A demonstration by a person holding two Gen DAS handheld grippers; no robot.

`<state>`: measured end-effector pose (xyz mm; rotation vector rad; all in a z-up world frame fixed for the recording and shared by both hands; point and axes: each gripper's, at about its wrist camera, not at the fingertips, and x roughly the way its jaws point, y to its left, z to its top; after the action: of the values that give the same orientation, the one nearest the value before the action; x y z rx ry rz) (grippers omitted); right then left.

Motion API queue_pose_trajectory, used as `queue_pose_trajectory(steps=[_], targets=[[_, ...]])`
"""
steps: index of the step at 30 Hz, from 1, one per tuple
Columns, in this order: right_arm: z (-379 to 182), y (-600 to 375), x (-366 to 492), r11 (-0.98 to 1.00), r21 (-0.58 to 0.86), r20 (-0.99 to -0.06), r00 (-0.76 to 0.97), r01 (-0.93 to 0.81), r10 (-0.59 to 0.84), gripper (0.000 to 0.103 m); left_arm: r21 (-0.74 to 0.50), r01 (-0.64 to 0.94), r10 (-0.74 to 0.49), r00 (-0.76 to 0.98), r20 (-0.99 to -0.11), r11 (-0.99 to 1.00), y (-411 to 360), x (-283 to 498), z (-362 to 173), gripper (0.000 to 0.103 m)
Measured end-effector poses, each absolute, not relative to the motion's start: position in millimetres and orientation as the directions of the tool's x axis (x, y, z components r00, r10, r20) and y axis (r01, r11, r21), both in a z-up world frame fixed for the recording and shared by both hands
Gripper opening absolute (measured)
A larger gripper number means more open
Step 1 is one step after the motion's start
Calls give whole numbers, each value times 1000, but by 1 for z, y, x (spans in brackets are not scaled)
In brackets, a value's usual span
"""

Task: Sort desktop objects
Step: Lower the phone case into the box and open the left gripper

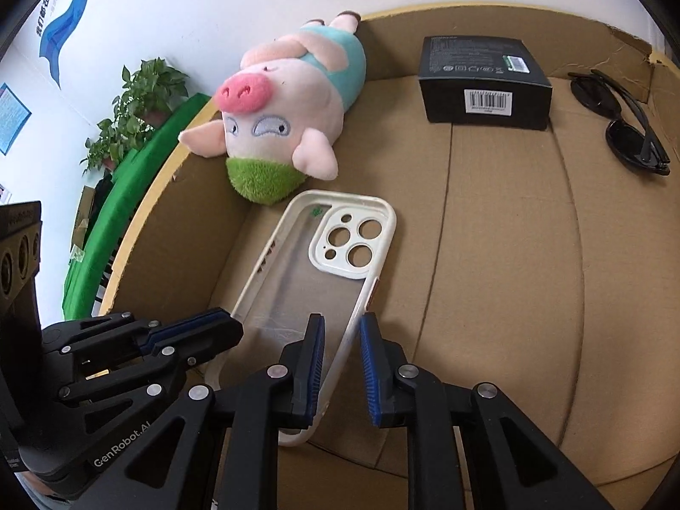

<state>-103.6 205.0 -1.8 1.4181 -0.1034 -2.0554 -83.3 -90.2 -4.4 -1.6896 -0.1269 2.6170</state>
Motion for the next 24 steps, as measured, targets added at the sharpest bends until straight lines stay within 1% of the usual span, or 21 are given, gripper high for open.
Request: queue_pose_trajectory(steps=[2, 3, 4, 5, 6, 7, 8, 9, 10, 11, 12, 14, 15, 16, 17, 19, 24], targets=[[0, 204, -101, -793, 405, -813, -218, 456, -540, 20, -74, 20, 58, -428, -902, -997, -90, -81, -2, 6], [3, 205, -100, -794, 400, -812, -226, 458, -539, 26, -70, 25, 51, -439, -897, -997, -91, -79, 2, 6], [7, 206, -96, -806, 367, -820, -248, 464, -516, 38, -59, 27, 40, -455, -890, -998, -91, -76, 6, 6], [15, 207, -91, -826, 308, -831, -289, 472, -475, 44, -34, 34, 14, -489, -872, -999, -91, -68, 15, 6], [25, 210, -85, -836, 265, -829, -329, 480, -452, 57, -18, 39, -5, -515, -857, -999, -91, -62, 23, 7], [34, 213, -78, -841, 243, -820, -360, 483, -444, 66, -4, 47, -22, -547, -837, -999, -91, -52, 32, 11], [46, 218, -69, -847, 218, -804, -402, 485, -437, 70, 3, 56, -34, -574, -818, -998, -92, -43, 40, 16], [58, 222, -58, -851, 185, -786, -446, 491, -428, 77, 7, 67, -46, -599, -800, -998, -92, -35, 48, 29], [66, 225, -50, -853, 160, -774, -474, 497, -421, 81, 10, 78, -57, -624, -779, -997, -92, -26, 55, 47], [77, 228, -38, -854, 116, -757, -513, 506, -406, 83, 19, 99, -81, -666, -742, -995, -91, -12, 66, 61], [85, 230, -26, -855, 70, -740, -548, 513, -390, 87, 28, 119, -103, -694, -712, -992, -89, -1, 74, 64], [96, 236, -5, -858, 7, -714, -598, 513, -363, 90, 46, 142, -138, -757, -638, -989, -81, 25, 93, 67], [101, 239, 5, -859, -10, -701, -617, 511, -359, 91, 46, 135, -135, -780, -611, -990, -77, 34, 98, 71], [105, 240, 15, -859, -18, -690, -628, 511, -359, 92, 46, 130, -132, -801, -584, -990, -73, 44, 103, 78], [108, 244, 23, -860, -18, -681, -636, 509, -362, 92, 45, 129, -132, -822, -553, -991, -68, 56, 108, 79], [112, 252, 32, -862, -14, -671, -644, 508, -369, 93, 42, 117, -121, -838, -532, -992, -61, 67, 113, 79], [119, 272, 52, -865, 14, -660, -645, 502, -385, 93, 21, 92, -89, -837, -540, -996, -51, 83, 117, 79]])
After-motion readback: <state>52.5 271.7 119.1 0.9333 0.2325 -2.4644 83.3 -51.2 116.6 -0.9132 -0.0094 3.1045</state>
